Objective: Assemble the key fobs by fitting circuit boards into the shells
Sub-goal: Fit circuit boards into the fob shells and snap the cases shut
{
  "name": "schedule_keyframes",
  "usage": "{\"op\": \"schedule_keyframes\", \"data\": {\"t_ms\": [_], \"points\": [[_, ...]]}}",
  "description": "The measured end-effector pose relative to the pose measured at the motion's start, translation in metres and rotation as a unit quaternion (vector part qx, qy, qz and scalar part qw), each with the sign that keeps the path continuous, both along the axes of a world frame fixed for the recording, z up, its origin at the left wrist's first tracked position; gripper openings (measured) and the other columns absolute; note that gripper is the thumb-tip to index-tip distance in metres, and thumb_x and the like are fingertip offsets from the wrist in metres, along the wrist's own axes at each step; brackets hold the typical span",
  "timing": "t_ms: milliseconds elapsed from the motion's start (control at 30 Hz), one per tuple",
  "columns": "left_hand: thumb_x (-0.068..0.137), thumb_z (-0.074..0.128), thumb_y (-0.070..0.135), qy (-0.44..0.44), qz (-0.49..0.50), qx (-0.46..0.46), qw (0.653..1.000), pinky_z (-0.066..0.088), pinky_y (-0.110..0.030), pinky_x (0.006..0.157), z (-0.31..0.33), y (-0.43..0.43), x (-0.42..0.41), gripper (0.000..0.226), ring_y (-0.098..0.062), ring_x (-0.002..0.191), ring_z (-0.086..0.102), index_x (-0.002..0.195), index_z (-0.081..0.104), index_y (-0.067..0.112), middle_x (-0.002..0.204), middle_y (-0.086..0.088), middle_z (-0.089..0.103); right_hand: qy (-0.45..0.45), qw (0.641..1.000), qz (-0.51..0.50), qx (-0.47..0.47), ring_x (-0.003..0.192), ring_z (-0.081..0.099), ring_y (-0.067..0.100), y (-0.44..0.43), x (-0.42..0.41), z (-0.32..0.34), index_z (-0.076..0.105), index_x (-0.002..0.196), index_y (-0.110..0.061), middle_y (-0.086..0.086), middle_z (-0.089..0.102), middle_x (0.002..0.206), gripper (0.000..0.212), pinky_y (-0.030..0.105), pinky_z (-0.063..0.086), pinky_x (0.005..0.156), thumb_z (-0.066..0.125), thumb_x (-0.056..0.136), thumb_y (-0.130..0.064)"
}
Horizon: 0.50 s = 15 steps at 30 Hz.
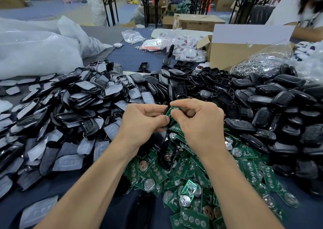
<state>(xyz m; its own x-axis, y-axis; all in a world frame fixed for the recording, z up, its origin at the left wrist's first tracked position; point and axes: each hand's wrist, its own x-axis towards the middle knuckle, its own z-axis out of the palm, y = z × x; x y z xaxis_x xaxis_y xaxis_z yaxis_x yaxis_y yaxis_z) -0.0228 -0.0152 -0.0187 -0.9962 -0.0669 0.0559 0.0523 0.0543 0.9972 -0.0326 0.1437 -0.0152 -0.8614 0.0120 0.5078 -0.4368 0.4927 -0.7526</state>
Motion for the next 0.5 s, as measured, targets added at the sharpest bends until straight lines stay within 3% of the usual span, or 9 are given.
{"op": "schedule_keyframes", "data": {"t_ms": [100, 233, 300, 367, 433, 500], "points": [[0.08, 0.08, -0.01, -0.005, 0.026, 0.012, 1.0, 0.057, -0.02, 0.056, 0.0004, 0.0037, 0.0018, 0.036, -0.015, 0.067, 0.076, 0.084, 0.084, 0.025, 0.081, -0.007, 0.081, -0.017, 1.0, -0.01, -0.006, 0.057, 0.057, -0.003, -0.0011, 0.0001, 0.0, 0.082, 0.097, -0.033, -0.032, 0.061, 0.065, 0.025, 0.006, 0.042, 0.058, 0.086, 0.08, -0.015], [0.079, 0.079, -0.013, -0.013, 0.041, 0.025, 0.999, 0.057, -0.022, 0.055, 0.0002, 0.0057, 0.0018, 0.032, -0.02, 0.068, 0.077, 0.088, 0.083, 0.018, 0.082, -0.008, 0.081, -0.073, 0.997, -0.02, 0.009, 0.058, 0.059, 0.002, 0.001, -0.0031, 0.0003, 0.066, 0.134, -0.037, -0.013, 0.066, 0.064, 0.056, 0.005, 0.043, 0.069, 0.083, 0.081, -0.026], [0.079, 0.079, -0.014, -0.009, 0.04, 0.027, 0.999, 0.057, -0.022, 0.054, 0.0006, 0.0046, 0.0017, 0.032, -0.021, 0.067, 0.077, 0.088, 0.083, 0.017, 0.082, -0.009, 0.081, -0.117, 0.993, -0.008, -0.003, 0.056, 0.059, 0.002, 0.0031, -0.0046, -0.001, 0.071, 0.121, -0.04, -0.012, 0.068, 0.064, 0.04, 0.012, 0.042, 0.061, 0.08, 0.083, -0.032], [0.08, 0.078, -0.013, 0.0, 0.031, 0.025, 0.999, 0.059, -0.024, 0.056, 0.0011, 0.004, 0.0017, 0.034, -0.022, 0.069, 0.078, 0.088, 0.084, 0.019, 0.083, -0.01, 0.081, -0.16, 0.985, 0.035, -0.061, 0.052, 0.055, 0.004, 0.0022, -0.0052, -0.0022, 0.077, 0.097, -0.035, -0.007, 0.069, 0.062, 0.013, 0.03, 0.045, 0.055, 0.076, 0.086, -0.029], [0.083, 0.078, -0.008, 0.019, 0.017, 0.001, 1.0, 0.063, -0.031, 0.061, 0.0015, 0.0045, 0.0022, 0.037, -0.025, 0.074, 0.079, 0.089, 0.085, 0.027, 0.086, -0.006, 0.082, -0.176, 0.975, 0.051, -0.126, 0.052, 0.054, 0.012, 0.0022, -0.006, -0.0022, 0.078, 0.086, -0.029, 0.0, 0.067, 0.058, 0.011, 0.038, 0.046, 0.053, 0.076, 0.086, -0.018], [0.084, 0.079, -0.003, 0.045, -0.002, -0.042, 0.998, 0.064, -0.033, 0.063, 0.0036, 0.0054, 0.0037, 0.041, -0.024, 0.075, 0.079, 0.092, 0.083, 0.036, 0.087, -0.001, 0.082, -0.187, 0.964, 0.052, -0.181, 0.049, 0.054, 0.013, 0.004, -0.0077, -0.0003, 0.079, 0.083, -0.022, 0.004, 0.067, 0.058, 0.016, 0.033, 0.047, 0.051, 0.078, 0.084, -0.007]]}}
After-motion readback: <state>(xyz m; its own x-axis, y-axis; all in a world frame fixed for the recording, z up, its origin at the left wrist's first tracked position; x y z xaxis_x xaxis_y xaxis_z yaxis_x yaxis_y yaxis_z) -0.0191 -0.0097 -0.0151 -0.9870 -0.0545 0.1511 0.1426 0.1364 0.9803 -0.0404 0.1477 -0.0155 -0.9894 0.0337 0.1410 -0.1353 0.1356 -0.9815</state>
